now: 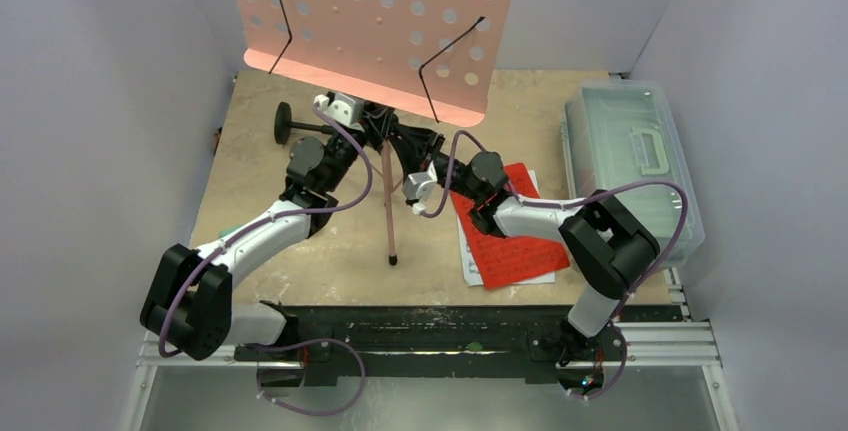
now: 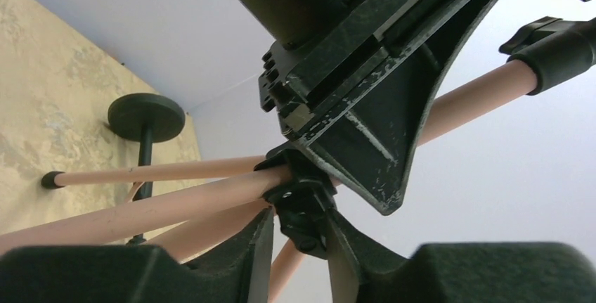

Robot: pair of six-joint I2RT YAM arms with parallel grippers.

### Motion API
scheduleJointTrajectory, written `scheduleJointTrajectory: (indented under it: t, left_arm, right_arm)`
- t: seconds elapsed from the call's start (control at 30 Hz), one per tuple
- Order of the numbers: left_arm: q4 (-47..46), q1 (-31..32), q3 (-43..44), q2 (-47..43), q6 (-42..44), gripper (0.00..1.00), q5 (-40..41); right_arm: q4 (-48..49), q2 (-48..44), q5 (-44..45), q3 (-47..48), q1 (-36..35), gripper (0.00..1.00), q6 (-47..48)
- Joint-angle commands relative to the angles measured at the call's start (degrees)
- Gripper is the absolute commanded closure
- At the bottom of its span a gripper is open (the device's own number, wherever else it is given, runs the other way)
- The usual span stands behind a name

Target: Set up the instrument practice props

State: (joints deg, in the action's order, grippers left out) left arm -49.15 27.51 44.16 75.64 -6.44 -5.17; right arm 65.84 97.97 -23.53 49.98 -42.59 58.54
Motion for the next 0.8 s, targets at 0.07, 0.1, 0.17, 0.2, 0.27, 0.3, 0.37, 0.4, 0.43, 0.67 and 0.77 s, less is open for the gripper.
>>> scheduleJointTrajectory:
  t: [0.07, 0.1, 0.17, 0.2, 0.27, 0.3, 0.37, 0.4, 0.43, 0.67, 0.77]
  left_arm:
    - [2.12, 0.35, 1.84, -1.22, -1.39, 1.00, -1.82]
    - [2.12, 0.35, 1.83, -1.20, -1.46, 1.00, -1.78]
    - [2.13, 0.35, 1.81, -1.19, -1.56, 1.00, -1.94]
    - [2.13, 0.34, 1.81, -1.17, -1.57, 1.00, -1.95]
    - [2.12, 0.31, 1.89, -1.19, -1.48, 1.00, -1.87]
    - [2.15, 0.32, 1.84, -1.19, -1.51, 1.00, -1.86]
    - [2.13, 0.27, 1.86, -1.19, -1.56, 1.00, -1.91]
    - [2.17, 0.27, 1.89, -1.27, -1.50, 1.00, -1.94]
    - [2.14, 0.27, 1.82, -1.32, -1.48, 1.00, -1.95]
    - [2.22, 0.27, 1.85, -0.94, -1.58, 1.00, -2.02]
    - [2.14, 0.27, 1.81, -0.67, -1.85, 1.00, -2.12]
  right_arm:
    - [3.15, 0.02, 3.55, 1.65, 0.32, 0.79, -4.31]
    - [3.80, 0.09, 3.62, 1.31, 0.51, 0.86, -5.52]
    - [6.21, 0.76, 4.48, 0.68, 0.78, 0.93, -10.30]
    - [7.61, 1.12, 4.72, 0.20, 0.90, 0.92, -12.01]
    - [10.62, 1.78, 5.17, -0.85, 0.92, 0.89, -15.89]
    - [11.97, 1.98, 5.36, -1.25, 0.99, 0.87, -18.59]
    - [14.57, 2.09, 5.42, -2.33, 1.27, 0.86, -24.78]
    - [16.68, 2.19, 5.68, -2.80, 1.45, 0.85, -29.29]
    - [18.84, 2.30, 6.10, -3.35, 1.61, 0.85, -33.84]
    - [30.29, 3.49, 9.01, -7.33, 2.95, 1.00, -65.62]
    - [30.66, 3.73, 9.61, -7.08, 3.04, 1.00, -76.12]
